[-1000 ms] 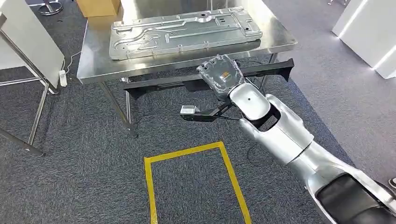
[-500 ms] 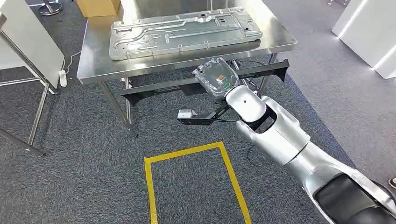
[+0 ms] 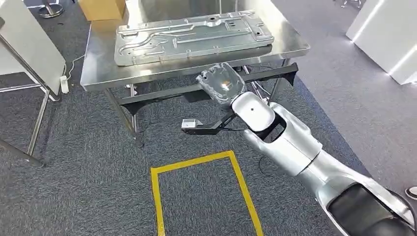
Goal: Take the parts from the cabinet and place them on the table.
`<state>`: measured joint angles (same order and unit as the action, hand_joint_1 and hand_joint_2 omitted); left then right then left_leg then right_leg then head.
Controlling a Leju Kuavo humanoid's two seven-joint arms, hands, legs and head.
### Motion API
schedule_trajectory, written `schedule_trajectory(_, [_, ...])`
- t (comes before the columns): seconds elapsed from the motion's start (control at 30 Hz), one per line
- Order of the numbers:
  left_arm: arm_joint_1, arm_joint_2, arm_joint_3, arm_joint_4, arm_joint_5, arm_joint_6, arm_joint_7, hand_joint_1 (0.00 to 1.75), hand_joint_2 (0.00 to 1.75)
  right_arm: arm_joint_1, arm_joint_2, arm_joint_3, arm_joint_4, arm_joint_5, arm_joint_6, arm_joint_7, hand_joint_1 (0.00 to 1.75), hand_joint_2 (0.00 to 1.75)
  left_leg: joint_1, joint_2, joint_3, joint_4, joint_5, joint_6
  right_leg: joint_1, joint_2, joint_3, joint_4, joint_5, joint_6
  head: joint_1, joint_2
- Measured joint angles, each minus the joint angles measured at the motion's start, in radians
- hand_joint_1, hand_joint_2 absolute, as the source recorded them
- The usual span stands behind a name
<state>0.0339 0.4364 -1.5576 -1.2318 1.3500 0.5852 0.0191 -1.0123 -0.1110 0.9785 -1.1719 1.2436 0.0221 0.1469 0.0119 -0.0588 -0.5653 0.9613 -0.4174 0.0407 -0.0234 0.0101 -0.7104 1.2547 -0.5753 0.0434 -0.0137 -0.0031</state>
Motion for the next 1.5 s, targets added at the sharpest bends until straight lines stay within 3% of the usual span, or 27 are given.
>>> schedule_trajectory(0.03, [0.000,-0.001,0.000,0.001,0.000,0.000,0.000,0.00,1.75,0.004,0.000,0.001,0.000,0.000,0.000,0.000,1.75,1.75,0.001,0.000,0.000,0.003,-0.003,-0.003,-0.004,-0.001,-0.026,0.040,-0.003,0.004,0.000,0.000])
schedule_trajectory(0.07, [0.000,-0.002,0.000,0.001,0.000,0.000,0.000,0.00,1.75,0.007,0.000,0.002,0.000,0.000,0.000,0.000,1.75,1.75,0.003,0.000,0.000,0.008,-0.008,-0.007,-0.008,-0.003,-0.025,0.030,0.019,0.009,0.000,0.000])
schedule_trajectory(0.1, [0.001,-0.002,0.000,0.001,0.000,0.000,0.000,0.00,1.75,0.007,-0.002,0.002,0.000,0.000,0.001,0.000,1.75,1.75,0.007,-0.001,0.000,0.016,-0.014,-0.013,-0.012,-0.004,-0.003,-0.022,0.058,0.013,0.000,0.000])
schedule_trajectory(0.17, [0.000,-0.002,0.000,0.002,0.000,0.000,0.000,0.00,1.75,0.004,-0.003,0.002,0.000,0.000,0.001,0.000,1.75,1.75,0.015,-0.003,-0.002,0.044,-0.035,-0.030,-0.022,-0.003,0.081,-0.193,0.143,0.025,0.000,0.000])
schedule_trajectory(0.2, [0.001,-0.001,0.000,0.005,0.000,0.000,0.000,0.00,1.75,0.005,-0.004,0.002,0.001,0.000,0.001,0.000,1.75,1.75,0.012,-0.004,-0.014,0.056,-0.046,-0.041,-0.017,0.015,0.081,-0.189,0.115,0.023,0.001,0.000])
schedule_trajectory(0.23, [-0.002,0.000,-0.001,0.006,0.000,0.001,0.000,0.00,1.75,0.004,-0.002,0.004,0.000,0.000,0.001,0.000,1.75,1.75,0.008,-0.004,-0.021,0.076,-0.055,-0.049,-0.017,0.017,0.079,-0.199,0.119,0.004,0.002,0.000])
schedule_trajectory(0.33, [0.001,0.000,-0.001,0.008,-0.003,0.000,0.000,0.00,1.75,0.008,-0.003,0.005,0.000,0.000,0.001,0.000,1.75,1.75,0.012,-0.008,-0.018,0.066,-0.054,-0.061,-0.010,0.011,0.074,-0.189,0.114,-0.022,0.000,0.000])
schedule_trajectory(0.37, [-0.001,0.000,-0.001,0.008,-0.003,0.000,0.000,0.00,1.75,0.006,0.001,0.005,-0.001,0.000,0.001,0.000,1.75,1.75,0.013,-0.002,-0.020,0.071,-0.061,-0.065,-0.016,0.005,0.081,-0.193,0.114,-0.032,-0.001,0.000])
schedule_trajectory(0.4, [-0.002,0.000,-0.001,0.009,-0.003,0.000,0.000,0.00,1.75,0.006,0.002,0.005,-0.002,0.000,0.001,0.000,1.75,1.75,0.011,0.024,-0.027,0.099,-0.072,-0.068,-0.015,0.003,0.086,-0.194,0.110,-0.039,0.000,0.000])
schedule_trajectory(0.5, [-0.002,0.000,-0.001,0.010,-0.003,0.000,0.000,0.00,1.75,0.006,0.002,0.005,-0.003,0.000,0.002,0.000,1.75,1.75,0.011,0.048,-0.143,0.315,-0.159,-0.073,-0.007,-0.008,0.096,-0.194,0.100,-0.052,-0.001,0.000])
schedule_trajectory(0.53, [-0.002,0.000,-0.001,0.011,-0.003,0.001,0.000,0.00,1.75,0.008,0.002,0.006,-0.003,0.000,0.002,0.000,1.75,1.75,0.011,0.049,-0.183,0.372,-0.167,-0.072,-0.003,-0.011,0.099,-0.194,0.097,-0.054,-0.001,0.000])
schedule_trajectory(0.57, [-0.002,0.000,-0.002,0.012,-0.003,0.001,0.000,0.00,1.75,0.009,0.002,0.007,-0.003,0.000,0.002,0.000,1.75,1.75,0.011,0.050,-0.197,0.378,-0.151,-0.070,-0.001,-0.013,0.102,-0.194,0.093,-0.054,-0.001,0.000])
schedule_trajectory(0.6, [-0.002,0.000,-0.002,0.013,-0.003,0.002,0.000,0.00,1.75,0.009,0.002,0.007,-0.003,0.000,0.003,0.000,1.75,1.75,0.011,0.050,-0.193,0.353,-0.123,-0.067,0.001,-0.015,0.106,-0.194,0.090,-0.054,-0.001,0.000])
schedule_trajectory(0.7, [-0.001,0.000,-0.002,0.014,-0.003,0.002,0.000,0.00,1.75,0.004,0.002,0.007,-0.003,0.000,0.003,0.000,1.75,1.75,0.006,0.056,-0.099,0.118,0.017,-0.050,0.003,-0.020,0.131,-0.194,0.073,-0.048,-0.001,0.000])
schedule_trajectory(0.77, [-0.002,0.000,-0.003,0.016,-0.003,0.002,0.001,0.00,1.75,0.000,0.003,0.007,-0.003,0.000,0.004,0.003,1.75,1.75,-0.010,0.063,-0.074,0.081,-0.007,-0.042,0.007,-0.022,0.133,-0.206,0.072,-0.036,-0.002,0.000])
schedule_trajectory(0.87, [-0.001,0.000,-0.003,0.016,-0.005,0.000,0.002,0.00,1.75,0.001,0.007,0.008,-0.005,0.011,0.007,0.009,1.75,1.75,-0.010,0.054,-0.076,0.080,-0.011,-0.030,0.007,-0.028,0.144,-0.226,0.074,-0.020,-0.001,0.000])
schedule_trajectory(0.93, [-0.002,-0.001,-0.003,0.016,-0.002,-0.003,0.002,0.00,1.75,-0.002,0.019,0.008,-0.008,0.031,0.006,0.022,1.75,1.75,-0.001,0.051,-0.051,0.057,-0.010,-0.020,0.008,-0.025,0.147,-0.207,0.058,-0.010,0.000,0.000])
schedule_trajectory(0.97, [-0.003,-0.001,-0.003,0.017,-0.001,-0.007,0.002,0.00,1.75,-0.008,0.026,0.008,-0.009,0.036,0.006,0.027,1.75,1.75,-0.001,0.052,-0.044,0.055,-0.013,-0.010,0.008,-0.021,0.121,-0.157,0.035,-0.009,0.002,0.000])
schedule_trajectory(1.03, [-0.005,-0.001,-0.003,0.019,0.000,-0.010,0.002,0.00,1.75,-0.008,0.032,0.010,-0.008,0.040,0.006,0.031,1.75,1.75,-0.005,0.051,-0.035,0.055,-0.022,0.000,0.010,-0.017,0.022,0.013,-0.027,-0.008,0.001,0.000])
schedule_trajectory(1.1, [-0.005,-0.001,-0.003,0.021,0.000,-0.011,0.002,0.00,1.75,-0.003,0.038,0.015,-0.008,0.040,0.007,0.031,1.75,1.75,-0.011,0.045,-0.027,0.056,-0.030,0.004,0.010,-0.015,-0.043,0.092,-0.022,-0.010,0.001,0.000])
schedule_trajectory(1.17, [-0.005,-0.001,-0.003,0.023,0.000,-0.011,0.002,0.00,1.75,-0.002,0.039,0.020,-0.008,0.040,0.007,0.032,1.75,1.75,-0.018,0.034,-0.009,0.056,-0.042,0.005,0.017,-0.013,-0.015,-0.014,0.075,-0.024,0.002,0.000])
schedule_trajectory(1.23, [-0.005,-0.004,-0.004,0.023,0.000,-0.011,0.002,0.00,1.75,-0.004,0.040,0.020,-0.008,0.041,0.007,0.033,1.75,1.75,-0.024,0.030,0.011,0.056,-0.055,0.005,0.030,-0.007,0.052,-0.191,0.171,-0.055,0.002,0.000])
schedule_trajectory(1.27, [-0.006,-0.009,-0.004,0.023,0.000,-0.012,0.002,0.00,1.75,-0.006,0.042,0.022,-0.008,0.041,0.007,0.033,1.75,1.75,-0.030,0.031,0.009,0.058,-0.060,-0.002,0.032,-0.009,0.068,-0.197,0.157,-0.068,-0.003,0.000])
schedule_trajectory(1.37, [-0.006,-0.008,-0.005,0.026,0.002,-0.016,0.003,0.00,1.75,-0.009,0.050,0.024,-0.008,0.055,0.005,0.036,1.75,1.75,-0.017,0.031,0.011,0.049,-0.064,-0.015,0.041,-0.008,0.078,-0.223,0.147,-0.071,0.000,0.000])
schedule_trajectory(1.4, [-0.007,-0.006,-0.005,0.027,0.005,-0.022,0.005,0.00,1.75,-0.010,0.057,0.024,-0.008,0.069,0.004,0.042,1.75,1.75,-0.027,0.032,0.020,0.043,-0.068,-0.021,0.027,-0.007,0.091,-0.243,0.148,-0.072,-0.002,0.000])
schedule_trajectory(1.43, [-0.008,-0.003,-0.005,0.035,0.011,-0.035,0.006,0.00,1.75,-0.011,0.073,0.024,-0.006,0.087,0.005,0.049,1.75,1.75,-0.022,0.037,0.022,0.050,-0.076,-0.026,0.022,-0.011,0.109,-0.260,0.151,-0.068,-0.001,0.000])
schedule_trajectory(1.5, [-0.010,-0.002,-0.005,0.051,0.014,-0.058,0.007,0.00,1.75,-0.023,0.110,0.024,0.000,0.107,0.006,0.059,1.75,1.75,-0.013,0.042,-0.032,0.152,-0.118,-0.043,0.015,-0.011,0.122,-0.267,0.146,-0.074,-0.005,0.000])
